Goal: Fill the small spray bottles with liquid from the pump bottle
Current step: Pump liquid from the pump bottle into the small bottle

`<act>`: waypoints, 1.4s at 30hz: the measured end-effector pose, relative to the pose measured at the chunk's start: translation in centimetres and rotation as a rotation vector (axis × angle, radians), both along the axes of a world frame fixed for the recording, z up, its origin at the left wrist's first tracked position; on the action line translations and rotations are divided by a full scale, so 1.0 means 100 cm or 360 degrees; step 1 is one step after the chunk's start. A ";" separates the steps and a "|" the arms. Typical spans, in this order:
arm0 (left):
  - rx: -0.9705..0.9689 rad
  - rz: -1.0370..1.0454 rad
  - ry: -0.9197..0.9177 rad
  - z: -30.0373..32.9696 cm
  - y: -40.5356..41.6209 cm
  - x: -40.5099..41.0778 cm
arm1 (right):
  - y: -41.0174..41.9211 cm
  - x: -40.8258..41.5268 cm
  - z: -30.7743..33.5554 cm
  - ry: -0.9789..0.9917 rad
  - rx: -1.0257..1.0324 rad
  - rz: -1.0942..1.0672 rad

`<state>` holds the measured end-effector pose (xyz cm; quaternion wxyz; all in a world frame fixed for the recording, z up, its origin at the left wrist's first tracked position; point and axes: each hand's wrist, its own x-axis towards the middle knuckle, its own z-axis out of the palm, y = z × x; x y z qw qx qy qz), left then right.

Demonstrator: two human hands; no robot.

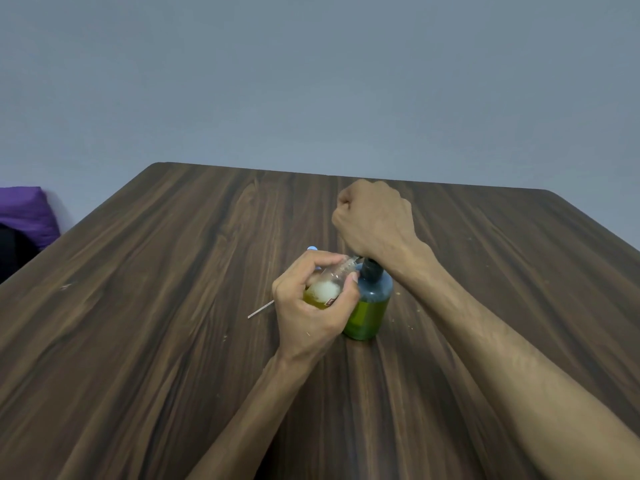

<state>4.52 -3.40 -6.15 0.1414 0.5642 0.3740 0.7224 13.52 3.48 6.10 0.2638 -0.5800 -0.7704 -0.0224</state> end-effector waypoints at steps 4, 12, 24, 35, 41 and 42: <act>0.0004 -0.0015 0.0007 -0.002 0.000 -0.001 | -0.001 0.002 0.000 0.0018 -0.0005 0.0002; 0.0010 -0.0032 -0.0005 -0.001 -0.001 -0.001 | -0.003 0.002 0.003 0.0042 -0.0001 -0.0029; -0.0002 -0.0017 -0.0010 -0.001 0.000 -0.001 | -0.003 -0.001 0.001 -0.0011 -0.0012 -0.0019; 0.0012 -0.0013 -0.0006 -0.001 -0.001 -0.001 | -0.003 0.000 0.003 0.0008 -0.0016 0.0007; 0.0005 0.0003 0.0009 -0.001 -0.001 -0.001 | -0.005 0.000 0.000 0.0010 -0.0072 -0.0027; 0.0016 0.0012 0.0014 -0.001 -0.001 -0.001 | -0.005 0.000 0.001 0.0004 -0.0080 -0.0020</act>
